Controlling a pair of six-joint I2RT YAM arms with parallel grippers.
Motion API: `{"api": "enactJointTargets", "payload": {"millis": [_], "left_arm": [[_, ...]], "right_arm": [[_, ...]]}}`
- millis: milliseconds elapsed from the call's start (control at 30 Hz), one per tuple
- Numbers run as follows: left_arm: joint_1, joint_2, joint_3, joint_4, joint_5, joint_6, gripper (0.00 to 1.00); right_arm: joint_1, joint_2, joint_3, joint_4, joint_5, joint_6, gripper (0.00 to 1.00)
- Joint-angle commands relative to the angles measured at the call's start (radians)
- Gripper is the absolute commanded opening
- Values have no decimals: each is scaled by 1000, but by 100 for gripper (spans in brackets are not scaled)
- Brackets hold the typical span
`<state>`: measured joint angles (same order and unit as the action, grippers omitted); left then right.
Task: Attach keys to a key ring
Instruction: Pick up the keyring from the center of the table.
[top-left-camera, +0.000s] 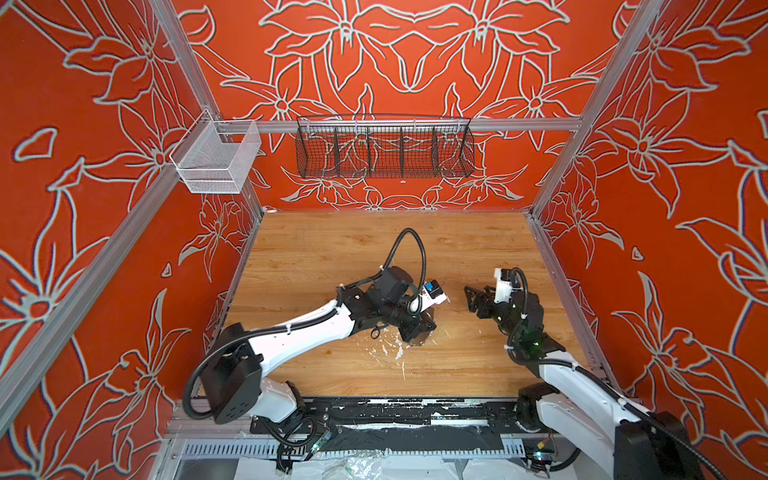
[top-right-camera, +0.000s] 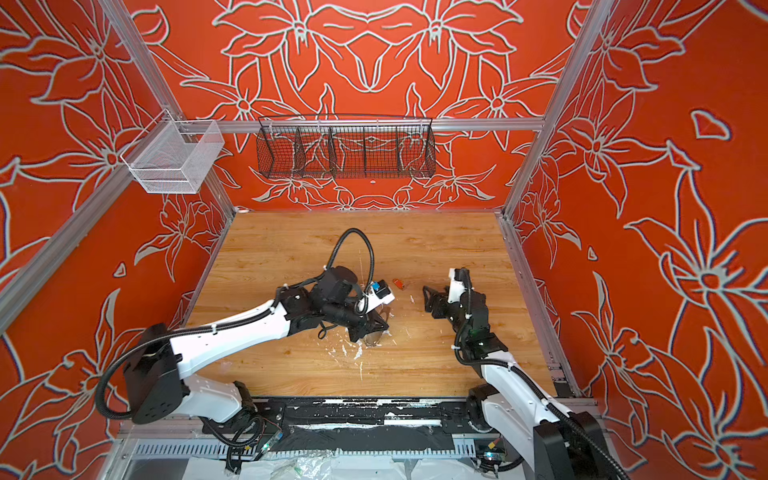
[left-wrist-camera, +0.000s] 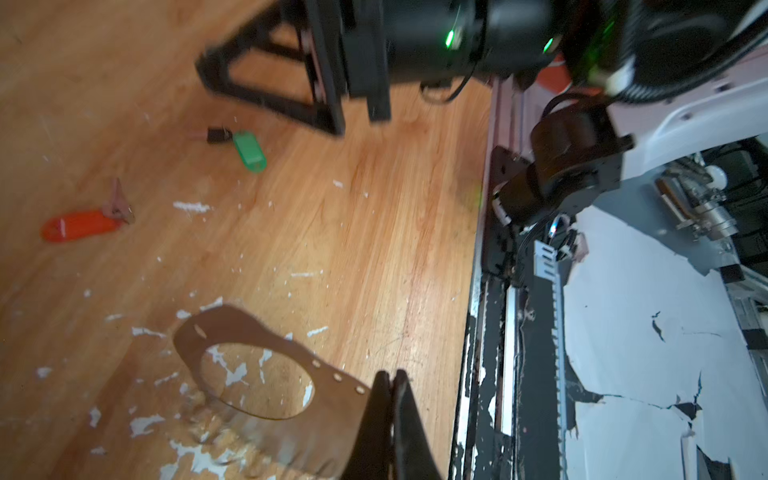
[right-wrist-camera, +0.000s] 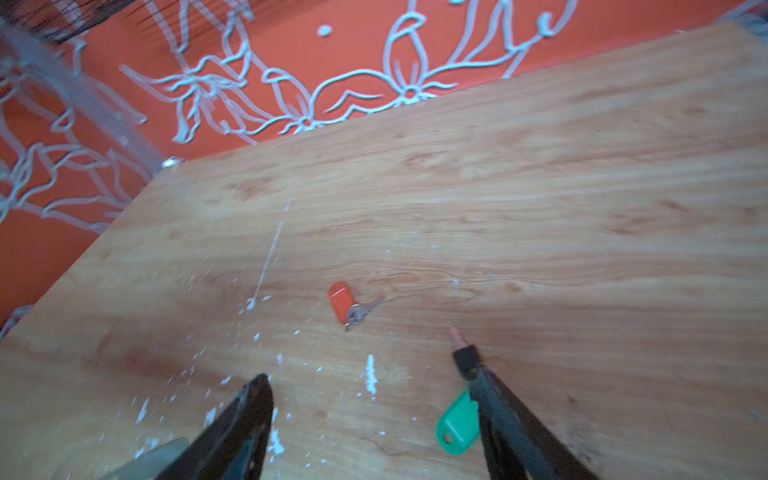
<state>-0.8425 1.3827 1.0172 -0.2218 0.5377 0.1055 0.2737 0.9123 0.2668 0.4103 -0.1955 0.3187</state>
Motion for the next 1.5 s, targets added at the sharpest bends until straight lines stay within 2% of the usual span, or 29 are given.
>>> {"api": "enactJointTargets", "payload": {"millis": [0,100,200,400,500,600,967,1467], "left_arm": [[16,-111,-74,166,112,21,0],[54,-201,-174,274,144,14,0],[58,-281,-252,322,122,51,0],[56,-421,-375,420,-28,5,0],[57,-478,-442,492,-44,1,0],[57,-520,-517,609,-38,-17,0],[57,-527,-585,732,29,-1,0],[57,-521,-618,804,206,57,0]], "right_arm": [[88,-11,6,91,-110,-124,74],[109,-26,-7,141,-209,-143,72],[120,-74,-38,191,-278,-136,72],[170,-204,-96,240,-387,-156,72],[195,-264,-144,295,-406,-174,72],[229,-294,-167,307,-414,-221,63],[361,-220,-139,362,-476,-292,49],[522,-123,-78,389,-498,-355,42]]}}
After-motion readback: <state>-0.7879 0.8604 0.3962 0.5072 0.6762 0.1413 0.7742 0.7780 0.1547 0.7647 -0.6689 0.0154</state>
